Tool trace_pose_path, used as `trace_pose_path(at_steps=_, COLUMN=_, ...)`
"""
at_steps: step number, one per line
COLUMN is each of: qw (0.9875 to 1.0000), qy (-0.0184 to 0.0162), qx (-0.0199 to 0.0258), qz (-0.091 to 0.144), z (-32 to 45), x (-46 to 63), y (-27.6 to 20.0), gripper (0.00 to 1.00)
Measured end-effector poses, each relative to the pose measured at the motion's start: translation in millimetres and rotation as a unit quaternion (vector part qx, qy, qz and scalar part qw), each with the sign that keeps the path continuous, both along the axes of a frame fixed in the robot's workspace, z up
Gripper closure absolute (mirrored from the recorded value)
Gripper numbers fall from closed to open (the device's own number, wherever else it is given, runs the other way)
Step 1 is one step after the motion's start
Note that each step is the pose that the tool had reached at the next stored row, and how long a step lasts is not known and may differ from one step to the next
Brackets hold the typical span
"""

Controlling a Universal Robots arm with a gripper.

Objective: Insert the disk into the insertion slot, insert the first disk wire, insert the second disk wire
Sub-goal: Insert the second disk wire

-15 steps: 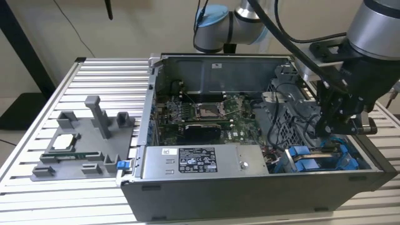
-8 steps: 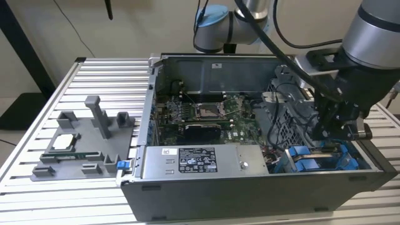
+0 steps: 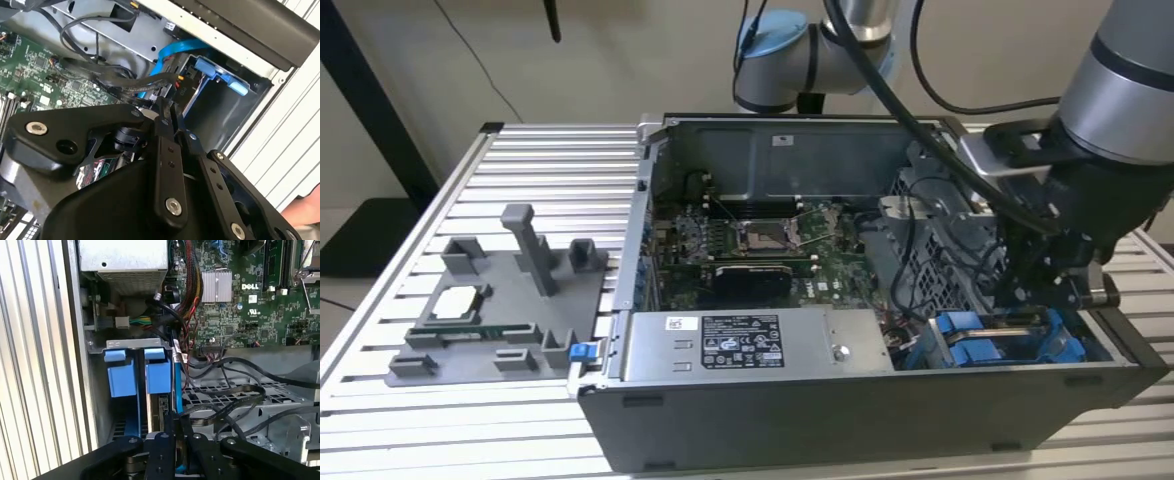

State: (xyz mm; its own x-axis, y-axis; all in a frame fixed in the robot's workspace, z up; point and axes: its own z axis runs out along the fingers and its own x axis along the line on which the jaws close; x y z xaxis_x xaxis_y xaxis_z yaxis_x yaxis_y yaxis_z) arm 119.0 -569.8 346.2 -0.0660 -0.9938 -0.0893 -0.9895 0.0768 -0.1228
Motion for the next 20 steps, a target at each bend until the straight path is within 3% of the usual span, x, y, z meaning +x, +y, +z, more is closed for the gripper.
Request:
trace_pose_path(at_steps=8, qw=1.0, qy=0.0076, qx=-0.0036, qz=0.0, z=-1.4, x=2.6, y=-3.0, gripper=1.0)
trace_pose_path(at_steps=20, qw=1.0, qy=0.0082, qx=-0.0041, qz=0.0, z=-5.8, x=5.8, y=-3.1, gripper=1.0)
